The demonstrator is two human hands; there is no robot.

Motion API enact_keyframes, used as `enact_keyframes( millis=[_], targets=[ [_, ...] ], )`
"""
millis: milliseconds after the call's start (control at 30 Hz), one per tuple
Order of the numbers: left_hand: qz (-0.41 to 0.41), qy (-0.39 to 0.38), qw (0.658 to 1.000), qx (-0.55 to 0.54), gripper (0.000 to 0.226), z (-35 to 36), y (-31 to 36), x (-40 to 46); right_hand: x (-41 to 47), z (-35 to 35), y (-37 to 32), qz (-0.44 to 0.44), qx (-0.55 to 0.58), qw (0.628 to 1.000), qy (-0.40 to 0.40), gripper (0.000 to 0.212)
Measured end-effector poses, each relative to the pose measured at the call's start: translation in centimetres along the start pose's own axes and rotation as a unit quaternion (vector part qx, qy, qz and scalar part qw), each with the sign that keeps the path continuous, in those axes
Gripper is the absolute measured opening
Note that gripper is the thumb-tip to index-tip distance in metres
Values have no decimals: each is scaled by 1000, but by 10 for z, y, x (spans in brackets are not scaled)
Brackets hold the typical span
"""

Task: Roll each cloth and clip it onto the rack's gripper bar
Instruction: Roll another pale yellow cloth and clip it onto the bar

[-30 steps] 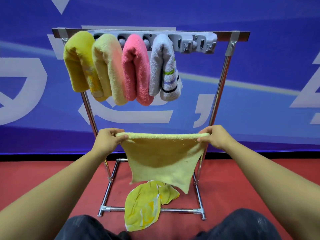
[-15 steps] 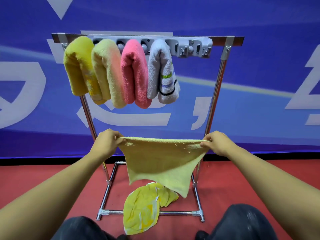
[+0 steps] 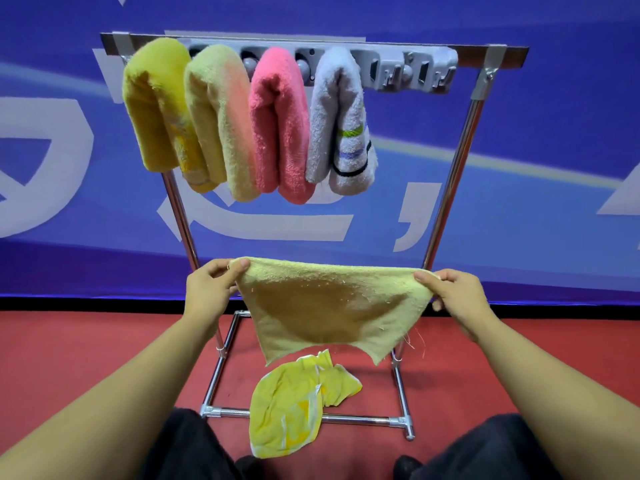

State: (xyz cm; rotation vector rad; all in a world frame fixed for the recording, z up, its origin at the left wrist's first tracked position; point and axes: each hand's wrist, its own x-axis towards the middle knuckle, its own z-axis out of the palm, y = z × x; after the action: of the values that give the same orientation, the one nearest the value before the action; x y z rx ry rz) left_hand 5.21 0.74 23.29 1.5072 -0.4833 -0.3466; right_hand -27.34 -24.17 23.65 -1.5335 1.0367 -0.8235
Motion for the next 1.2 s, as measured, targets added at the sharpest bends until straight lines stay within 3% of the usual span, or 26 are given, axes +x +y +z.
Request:
enact_keyframes(
  millis=[200,500,633,867,1033,1200],
  targets=[
    [-12,15,999,-37,25,15,-28,5,22,18,36,32,185,982,2,30],
    [-13,46,998,38,15,20,-61,10,23,32,66,33,96,993,56,11],
    [-2,74,996,57,11,26,-67,11,26,36,66,42,104,991,68,13],
    [-70,119,990,16,9,36,-73,12,30,43,65,60,80,992,71,14],
    [-116,96,988,-34,20,55,-73,9,29,59,61,56,56,995,63,19],
    [-129,59,987,-77,18,83,-66,-7,16,84,45,56,97,994,16,17]
  ],
)
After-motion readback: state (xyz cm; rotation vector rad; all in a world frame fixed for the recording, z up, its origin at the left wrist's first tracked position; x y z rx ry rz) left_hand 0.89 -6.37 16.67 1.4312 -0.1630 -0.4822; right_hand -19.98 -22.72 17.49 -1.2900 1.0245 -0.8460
